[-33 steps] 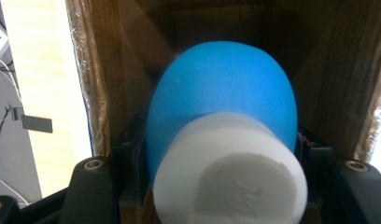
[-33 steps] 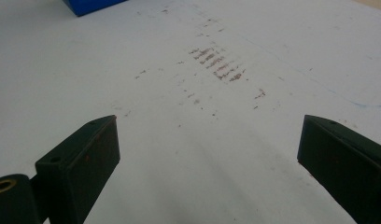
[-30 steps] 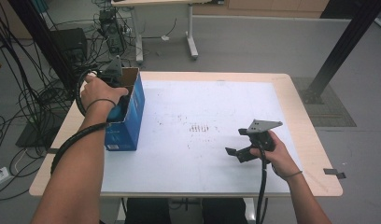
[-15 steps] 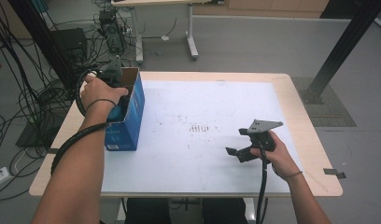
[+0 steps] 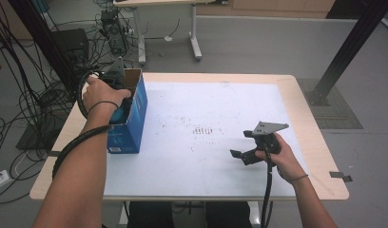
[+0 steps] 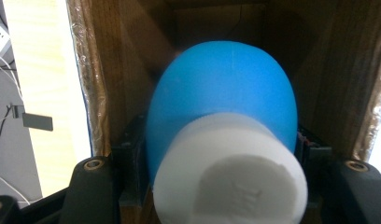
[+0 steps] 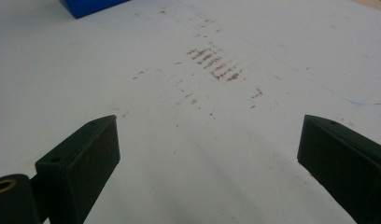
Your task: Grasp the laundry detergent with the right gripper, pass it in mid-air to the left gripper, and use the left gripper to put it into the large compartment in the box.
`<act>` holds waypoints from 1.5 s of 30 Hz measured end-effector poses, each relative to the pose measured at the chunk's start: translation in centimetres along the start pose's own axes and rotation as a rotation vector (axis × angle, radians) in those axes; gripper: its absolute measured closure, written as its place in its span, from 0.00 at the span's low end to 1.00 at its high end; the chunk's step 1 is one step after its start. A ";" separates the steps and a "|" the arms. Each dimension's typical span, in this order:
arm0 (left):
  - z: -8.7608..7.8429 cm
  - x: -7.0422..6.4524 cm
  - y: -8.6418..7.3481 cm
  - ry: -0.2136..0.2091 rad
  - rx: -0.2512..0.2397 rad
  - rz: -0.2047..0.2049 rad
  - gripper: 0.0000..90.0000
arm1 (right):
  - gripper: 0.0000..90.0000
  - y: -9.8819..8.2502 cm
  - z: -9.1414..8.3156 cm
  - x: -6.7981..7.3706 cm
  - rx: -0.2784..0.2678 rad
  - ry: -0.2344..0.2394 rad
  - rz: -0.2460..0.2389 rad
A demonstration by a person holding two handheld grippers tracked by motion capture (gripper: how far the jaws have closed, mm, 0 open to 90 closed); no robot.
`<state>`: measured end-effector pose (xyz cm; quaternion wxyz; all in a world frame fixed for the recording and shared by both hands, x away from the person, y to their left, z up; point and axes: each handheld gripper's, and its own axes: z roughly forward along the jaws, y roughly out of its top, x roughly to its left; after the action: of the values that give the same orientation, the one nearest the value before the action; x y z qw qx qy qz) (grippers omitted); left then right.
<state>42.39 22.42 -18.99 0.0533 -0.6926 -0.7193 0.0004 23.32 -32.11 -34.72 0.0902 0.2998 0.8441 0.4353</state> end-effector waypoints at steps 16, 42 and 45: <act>0.0 -0.1 -0.2 0.001 -0.005 0.000 0.42 | 0.06 0.1 0.1 0.1 -0.001 -0.002 0.003; -0.1 0.1 -0.5 -0.007 -0.010 0.000 0.41 | 0.06 0.0 0.2 0.1 0.000 0.001 0.007; -0.1 0.2 -0.5 -0.013 -0.010 0.002 0.41 | 0.06 0.1 0.2 0.2 0.000 0.004 0.005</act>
<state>41.93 22.61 -18.86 0.0452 -0.6935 -0.7191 0.0013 23.33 -31.83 -34.79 0.0875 0.3013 0.8434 0.4362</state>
